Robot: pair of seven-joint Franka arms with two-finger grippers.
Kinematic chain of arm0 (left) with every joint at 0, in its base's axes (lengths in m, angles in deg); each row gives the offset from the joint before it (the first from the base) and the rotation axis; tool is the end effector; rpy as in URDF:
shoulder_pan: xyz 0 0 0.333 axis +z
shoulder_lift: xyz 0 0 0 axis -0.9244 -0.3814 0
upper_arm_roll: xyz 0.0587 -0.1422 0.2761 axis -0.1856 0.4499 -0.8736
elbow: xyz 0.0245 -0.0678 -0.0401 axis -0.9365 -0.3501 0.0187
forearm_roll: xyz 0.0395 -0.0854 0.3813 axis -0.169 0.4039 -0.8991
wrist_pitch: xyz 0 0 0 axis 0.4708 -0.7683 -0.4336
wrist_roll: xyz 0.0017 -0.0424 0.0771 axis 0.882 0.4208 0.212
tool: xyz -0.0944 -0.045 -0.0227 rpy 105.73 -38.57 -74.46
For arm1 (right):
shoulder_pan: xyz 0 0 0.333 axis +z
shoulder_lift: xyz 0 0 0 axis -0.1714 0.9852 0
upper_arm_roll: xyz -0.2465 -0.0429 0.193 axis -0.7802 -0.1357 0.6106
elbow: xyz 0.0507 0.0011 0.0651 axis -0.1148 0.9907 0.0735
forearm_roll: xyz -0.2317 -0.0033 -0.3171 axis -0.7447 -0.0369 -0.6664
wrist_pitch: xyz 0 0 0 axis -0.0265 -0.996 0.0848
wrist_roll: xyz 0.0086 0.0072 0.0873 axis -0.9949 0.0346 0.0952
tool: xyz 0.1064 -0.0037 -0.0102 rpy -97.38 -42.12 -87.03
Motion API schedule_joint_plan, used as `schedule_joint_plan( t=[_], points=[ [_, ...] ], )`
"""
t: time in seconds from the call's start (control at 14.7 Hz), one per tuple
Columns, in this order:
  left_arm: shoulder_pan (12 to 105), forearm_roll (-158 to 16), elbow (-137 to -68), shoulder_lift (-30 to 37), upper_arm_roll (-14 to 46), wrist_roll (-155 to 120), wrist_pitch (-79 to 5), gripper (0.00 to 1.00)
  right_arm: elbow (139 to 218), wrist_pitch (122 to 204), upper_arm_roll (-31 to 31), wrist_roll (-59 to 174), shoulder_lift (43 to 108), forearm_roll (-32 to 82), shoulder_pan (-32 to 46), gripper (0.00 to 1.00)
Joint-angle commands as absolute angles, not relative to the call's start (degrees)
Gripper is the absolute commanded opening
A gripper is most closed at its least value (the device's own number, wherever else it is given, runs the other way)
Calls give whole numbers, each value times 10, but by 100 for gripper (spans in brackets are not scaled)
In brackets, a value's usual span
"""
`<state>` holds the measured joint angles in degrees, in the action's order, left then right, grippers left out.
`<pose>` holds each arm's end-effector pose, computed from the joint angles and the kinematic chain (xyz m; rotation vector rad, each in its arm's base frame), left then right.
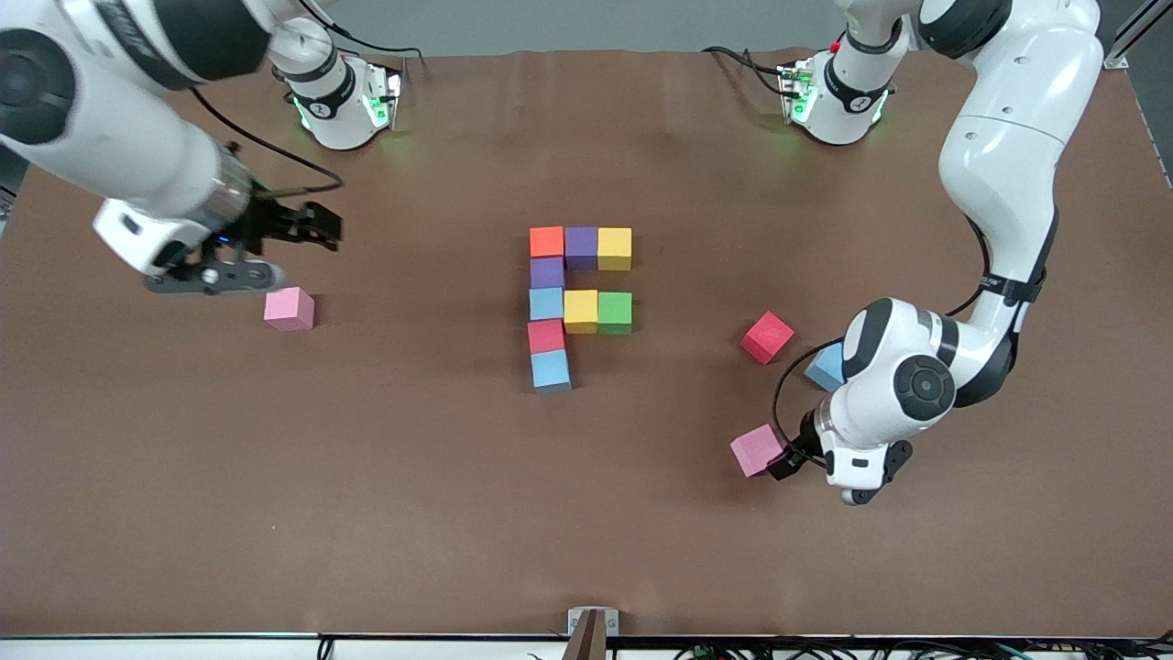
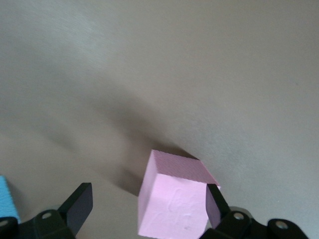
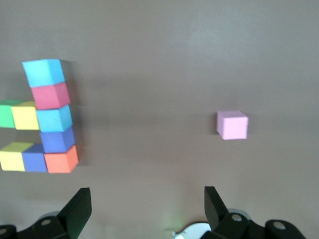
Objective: Arrange 11 blocks into digit 3
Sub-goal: 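Grasp the pink cube with the left gripper while the right gripper withdraws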
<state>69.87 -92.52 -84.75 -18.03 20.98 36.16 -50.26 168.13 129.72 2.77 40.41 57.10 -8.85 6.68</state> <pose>0.7081 -0.1987 0.2410 2.8229 0.9970 0.0051 0.5439 0.1437 0.5808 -3.1158 -0.0541 0.3093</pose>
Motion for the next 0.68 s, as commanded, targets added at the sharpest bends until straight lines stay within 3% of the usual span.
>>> schedule_joint_plan(
  t=[0.0, 0.2, 0.61],
  points=[
    [688, -912, -803, -209, 213, 348, -497, 100, 1728, 1297, 37, 456, 525, -86, 2, 100],
    [678, -911, -795, -226, 213, 348, -515, 100, 1724, 1298, 37, 500, 525, -89, -57, 100],
    [669, -911, -795, -248, 213, 347, -549, 99, 1697, 1303, 37, 509, 527, -125, -91, 100]
  ],
)
